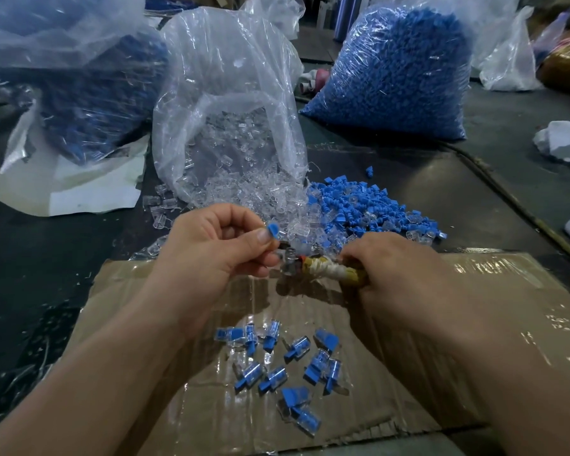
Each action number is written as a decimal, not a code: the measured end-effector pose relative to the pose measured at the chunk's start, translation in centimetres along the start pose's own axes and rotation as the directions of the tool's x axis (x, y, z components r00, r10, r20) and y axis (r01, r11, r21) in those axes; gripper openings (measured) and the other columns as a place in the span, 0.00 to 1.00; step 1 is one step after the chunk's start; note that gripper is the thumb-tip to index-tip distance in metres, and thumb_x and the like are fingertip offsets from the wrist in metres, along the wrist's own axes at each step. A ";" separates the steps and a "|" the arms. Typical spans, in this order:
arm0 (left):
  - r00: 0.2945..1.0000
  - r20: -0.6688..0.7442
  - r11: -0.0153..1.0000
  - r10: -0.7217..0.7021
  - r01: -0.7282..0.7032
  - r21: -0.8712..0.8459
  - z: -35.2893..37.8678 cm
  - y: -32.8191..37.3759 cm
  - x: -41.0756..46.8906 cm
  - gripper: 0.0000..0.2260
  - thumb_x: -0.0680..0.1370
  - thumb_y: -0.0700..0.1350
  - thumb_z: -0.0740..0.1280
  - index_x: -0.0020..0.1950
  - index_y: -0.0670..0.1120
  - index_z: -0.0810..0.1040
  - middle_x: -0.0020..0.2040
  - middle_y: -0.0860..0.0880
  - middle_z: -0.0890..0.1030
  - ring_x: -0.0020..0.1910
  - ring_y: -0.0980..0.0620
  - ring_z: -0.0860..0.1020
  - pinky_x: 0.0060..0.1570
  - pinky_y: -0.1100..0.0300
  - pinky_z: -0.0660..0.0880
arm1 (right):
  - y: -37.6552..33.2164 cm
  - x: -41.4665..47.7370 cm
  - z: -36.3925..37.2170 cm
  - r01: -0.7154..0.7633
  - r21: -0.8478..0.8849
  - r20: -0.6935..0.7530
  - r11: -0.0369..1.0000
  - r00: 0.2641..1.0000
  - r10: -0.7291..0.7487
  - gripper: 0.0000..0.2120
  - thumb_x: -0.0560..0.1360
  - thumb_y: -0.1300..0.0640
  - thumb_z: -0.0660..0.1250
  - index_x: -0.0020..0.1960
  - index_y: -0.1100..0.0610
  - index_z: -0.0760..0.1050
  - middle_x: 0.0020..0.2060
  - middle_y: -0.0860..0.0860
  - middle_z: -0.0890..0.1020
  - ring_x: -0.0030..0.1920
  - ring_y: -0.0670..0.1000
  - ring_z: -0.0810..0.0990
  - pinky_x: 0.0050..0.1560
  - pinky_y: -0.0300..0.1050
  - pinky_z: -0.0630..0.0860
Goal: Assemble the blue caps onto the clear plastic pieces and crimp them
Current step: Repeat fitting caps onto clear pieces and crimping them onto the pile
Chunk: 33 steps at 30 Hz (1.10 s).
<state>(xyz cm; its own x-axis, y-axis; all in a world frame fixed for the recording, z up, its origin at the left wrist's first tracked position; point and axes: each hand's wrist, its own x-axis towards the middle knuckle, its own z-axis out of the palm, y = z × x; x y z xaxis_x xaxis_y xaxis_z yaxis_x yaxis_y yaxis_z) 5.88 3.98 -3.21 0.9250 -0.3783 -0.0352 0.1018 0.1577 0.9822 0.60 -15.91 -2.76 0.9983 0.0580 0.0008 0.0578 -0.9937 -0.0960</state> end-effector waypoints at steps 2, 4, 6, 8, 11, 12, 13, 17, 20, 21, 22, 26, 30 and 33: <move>1.000 -0.014 1.000 0.020 -0.020 0.002 0.0 0.0 0.0 0.04 0.63 0.38 0.67 0.36 0.41 0.77 0.32 0.44 0.82 0.30 0.51 0.80 0.28 0.65 0.76 | 0.6 -0.2 -0.3 -0.005 -0.029 -0.079 1.000 0.997 0.003 0.05 0.73 0.49 0.58 0.46 0.45 0.71 0.39 0.41 0.70 0.42 0.43 0.67 0.39 0.38 0.62; 0.999 -0.029 1.000 0.024 -0.025 -0.008 -0.1 -0.1 0.1 0.05 0.63 0.38 0.67 0.38 0.41 0.76 0.32 0.44 0.82 0.30 0.51 0.80 0.28 0.65 0.76 | 0.9 -0.4 -0.8 -0.018 -0.032 -0.200 0.999 0.980 0.011 0.07 0.72 0.49 0.57 0.45 0.49 0.72 0.36 0.41 0.69 0.39 0.45 0.63 0.38 0.41 0.54; 0.999 -0.042 1.000 0.027 -0.027 -0.013 -0.1 -0.1 0.1 0.06 0.63 0.39 0.67 0.38 0.40 0.76 0.33 0.44 0.82 0.30 0.51 0.81 0.29 0.65 0.76 | 1.0 -0.5 -1.4 -0.054 0.077 -0.276 0.996 0.958 0.074 0.04 0.72 0.51 0.64 0.44 0.48 0.69 0.34 0.41 0.67 0.37 0.45 0.62 0.35 0.43 0.54; 0.998 -0.054 0.999 0.042 -0.042 -0.002 0.0 -0.2 0.2 0.05 0.63 0.39 0.67 0.38 0.41 0.76 0.33 0.44 0.82 0.31 0.51 0.81 0.29 0.65 0.76 | 0.9 -0.8 -1.4 -0.055 0.182 -0.261 0.982 0.960 0.102 0.08 0.72 0.49 0.65 0.44 0.45 0.65 0.34 0.41 0.68 0.35 0.43 0.65 0.32 0.37 0.57; 0.995 -0.063 0.997 0.081 -0.079 0.023 0.1 -0.2 0.2 0.05 0.64 0.39 0.67 0.38 0.41 0.76 0.32 0.45 0.82 0.30 0.52 0.81 0.29 0.66 0.76 | 0.4 -0.9 -1.2 -0.002 0.279 -0.216 0.960 0.974 0.065 0.08 0.72 0.48 0.63 0.48 0.44 0.64 0.38 0.39 0.68 0.39 0.42 0.66 0.37 0.28 0.59; 0.993 -0.066 0.995 0.097 -0.094 0.035 0.2 -0.2 0.1 0.05 0.64 0.39 0.67 0.38 0.41 0.76 0.32 0.45 0.82 0.31 0.52 0.81 0.30 0.66 0.76 | 0.3 -0.9 -1.1 0.010 0.299 -0.186 0.954 0.981 0.048 0.09 0.72 0.48 0.63 0.50 0.44 0.65 0.40 0.39 0.68 0.40 0.43 0.64 0.39 0.29 0.60; 0.991 -0.068 0.993 0.113 -0.110 0.050 0.2 -0.1 0.1 0.05 0.64 0.39 0.67 0.38 0.41 0.76 0.32 0.46 0.82 0.31 0.52 0.81 0.30 0.66 0.76 | 0.1 -0.8 -1.0 0.011 0.306 -0.149 0.952 0.988 0.036 0.10 0.73 0.48 0.62 0.53 0.45 0.65 0.42 0.39 0.68 0.42 0.42 0.63 0.41 0.32 0.61; 0.986 -0.071 0.984 0.153 -0.145 0.108 0.5 0.0 -0.1 0.05 0.64 0.41 0.67 0.38 0.42 0.76 0.32 0.46 0.82 0.30 0.53 0.80 0.31 0.66 0.76 | -0.4 -0.8 -0.7 0.048 0.256 -0.097 0.965 0.995 -0.023 0.20 0.70 0.43 0.56 0.60 0.47 0.66 0.47 0.40 0.67 0.47 0.40 0.60 0.45 0.36 0.56; 0.985 -0.074 0.982 0.156 -0.146 0.122 0.5 0.1 -0.3 0.05 0.64 0.41 0.67 0.38 0.42 0.76 0.33 0.45 0.82 0.31 0.52 0.81 0.31 0.66 0.76 | -0.6 -0.9 -0.7 0.070 0.250 -0.095 0.966 0.994 -0.047 0.20 0.71 0.43 0.56 0.61 0.46 0.65 0.47 0.39 0.65 0.46 0.37 0.58 0.43 0.34 0.54; 0.985 -0.071 0.980 0.157 -0.146 0.132 0.5 0.1 -0.3 0.04 0.65 0.41 0.67 0.38 0.42 0.76 0.33 0.45 0.82 0.31 0.52 0.81 0.31 0.66 0.76 | -0.7 -0.9 -0.7 0.068 0.254 -0.086 0.965 0.995 -0.048 0.18 0.72 0.43 0.57 0.61 0.45 0.65 0.46 0.38 0.65 0.45 0.37 0.58 0.43 0.35 0.54; 0.985 -0.068 0.979 0.158 -0.147 0.142 0.4 0.1 -0.3 0.03 0.66 0.40 0.67 0.38 0.42 0.76 0.34 0.45 0.82 0.32 0.51 0.81 0.31 0.66 0.76 | -0.6 -0.8 -0.6 0.066 0.261 -0.080 0.963 0.996 -0.046 0.17 0.72 0.44 0.57 0.61 0.44 0.64 0.45 0.37 0.64 0.46 0.37 0.58 0.44 0.35 0.55; 0.986 -0.063 0.978 0.153 -0.142 0.150 0.4 0.1 -0.3 0.02 0.67 0.38 0.67 0.38 0.42 0.76 0.34 0.45 0.82 0.32 0.51 0.81 0.31 0.66 0.76 | -0.8 -0.8 -0.7 0.077 0.253 -0.087 0.964 0.995 -0.056 0.12 0.70 0.43 0.57 0.52 0.41 0.62 0.41 0.34 0.65 0.44 0.40 0.59 0.44 0.30 0.59; 0.987 -0.055 0.979 0.154 -0.145 0.143 0.5 0.3 -0.4 0.02 0.66 0.39 0.67 0.38 0.43 0.76 0.33 0.45 0.82 0.31 0.52 0.81 0.31 0.66 0.76 | -1.0 -0.9 -1.1 0.096 0.200 -0.102 0.975 0.992 -0.077 0.12 0.66 0.40 0.53 0.47 0.43 0.63 0.40 0.38 0.66 0.45 0.44 0.62 0.43 0.40 0.58; 0.985 -0.052 0.975 0.162 -0.152 0.164 0.5 0.3 -0.4 0.03 0.68 0.36 0.67 0.38 0.43 0.76 0.33 0.45 0.82 0.31 0.52 0.81 0.31 0.66 0.76 | -1.0 -1.1 -1.1 0.053 0.247 -0.055 0.967 0.998 -0.040 0.08 0.70 0.41 0.58 0.44 0.42 0.61 0.40 0.39 0.68 0.42 0.40 0.67 0.37 0.35 0.61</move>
<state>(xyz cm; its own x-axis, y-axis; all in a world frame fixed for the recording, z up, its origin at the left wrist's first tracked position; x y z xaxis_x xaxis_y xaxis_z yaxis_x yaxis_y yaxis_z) 5.36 3.71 -2.83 0.9472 -0.2994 0.1151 -0.1011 0.0619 0.9930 -0.53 -15.11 -1.60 0.9939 0.0923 0.0598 0.1072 -0.9346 -0.3391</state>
